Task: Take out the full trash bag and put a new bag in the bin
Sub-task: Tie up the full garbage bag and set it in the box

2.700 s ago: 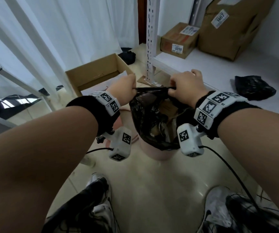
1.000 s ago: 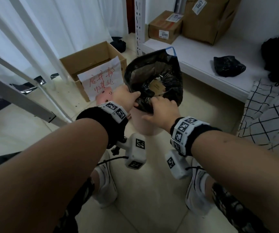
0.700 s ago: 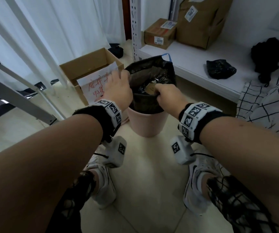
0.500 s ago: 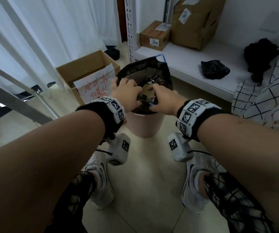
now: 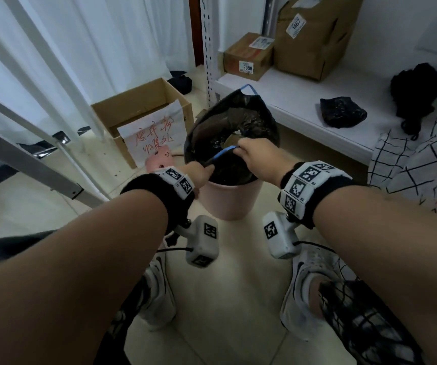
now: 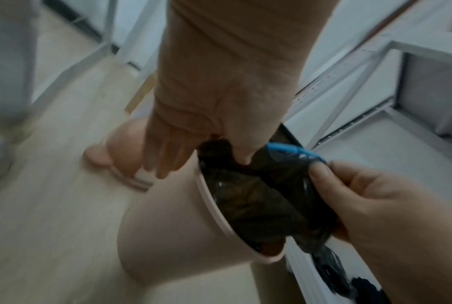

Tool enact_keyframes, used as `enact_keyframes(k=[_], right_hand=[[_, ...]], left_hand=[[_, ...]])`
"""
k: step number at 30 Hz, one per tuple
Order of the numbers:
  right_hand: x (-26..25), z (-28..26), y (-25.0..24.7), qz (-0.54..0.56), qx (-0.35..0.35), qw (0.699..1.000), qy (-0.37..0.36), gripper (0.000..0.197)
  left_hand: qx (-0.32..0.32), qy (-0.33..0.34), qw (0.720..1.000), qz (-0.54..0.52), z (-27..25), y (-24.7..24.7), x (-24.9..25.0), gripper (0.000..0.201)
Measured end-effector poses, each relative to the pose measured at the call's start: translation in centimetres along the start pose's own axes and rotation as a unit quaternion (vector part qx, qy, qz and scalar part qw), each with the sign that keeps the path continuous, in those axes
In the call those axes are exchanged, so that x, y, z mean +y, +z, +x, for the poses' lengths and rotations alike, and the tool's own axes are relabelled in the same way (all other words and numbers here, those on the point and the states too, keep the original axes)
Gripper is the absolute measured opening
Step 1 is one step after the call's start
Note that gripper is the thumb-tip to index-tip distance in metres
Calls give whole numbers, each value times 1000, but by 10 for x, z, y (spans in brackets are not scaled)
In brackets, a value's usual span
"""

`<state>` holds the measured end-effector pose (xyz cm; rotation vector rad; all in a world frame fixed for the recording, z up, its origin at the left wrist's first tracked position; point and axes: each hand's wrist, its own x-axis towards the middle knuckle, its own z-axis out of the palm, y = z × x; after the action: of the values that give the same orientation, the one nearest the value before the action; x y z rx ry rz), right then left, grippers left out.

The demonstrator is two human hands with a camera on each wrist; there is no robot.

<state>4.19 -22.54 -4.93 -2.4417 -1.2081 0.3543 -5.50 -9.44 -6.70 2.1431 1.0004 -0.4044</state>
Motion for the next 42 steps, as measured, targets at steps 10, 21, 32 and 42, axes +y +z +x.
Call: enact_keyframes(k=[10, 21, 32, 42], right_hand=[[9, 19, -3, 7, 35, 999, -29, 24], [22, 12, 21, -220, -79, 966, 109, 60], [25, 11, -5, -121, 2, 993, 5, 12], [41, 12, 13, -230, -19, 970, 77, 54]], left_hand=[[64, 66, 964, -250, 32, 11, 14, 55], [-55, -75, 900, -426, 22, 16, 14, 52], [-183, 19, 899, -399, 11, 38, 27, 54], [97, -22, 929, -356, 57, 27, 17, 14]])
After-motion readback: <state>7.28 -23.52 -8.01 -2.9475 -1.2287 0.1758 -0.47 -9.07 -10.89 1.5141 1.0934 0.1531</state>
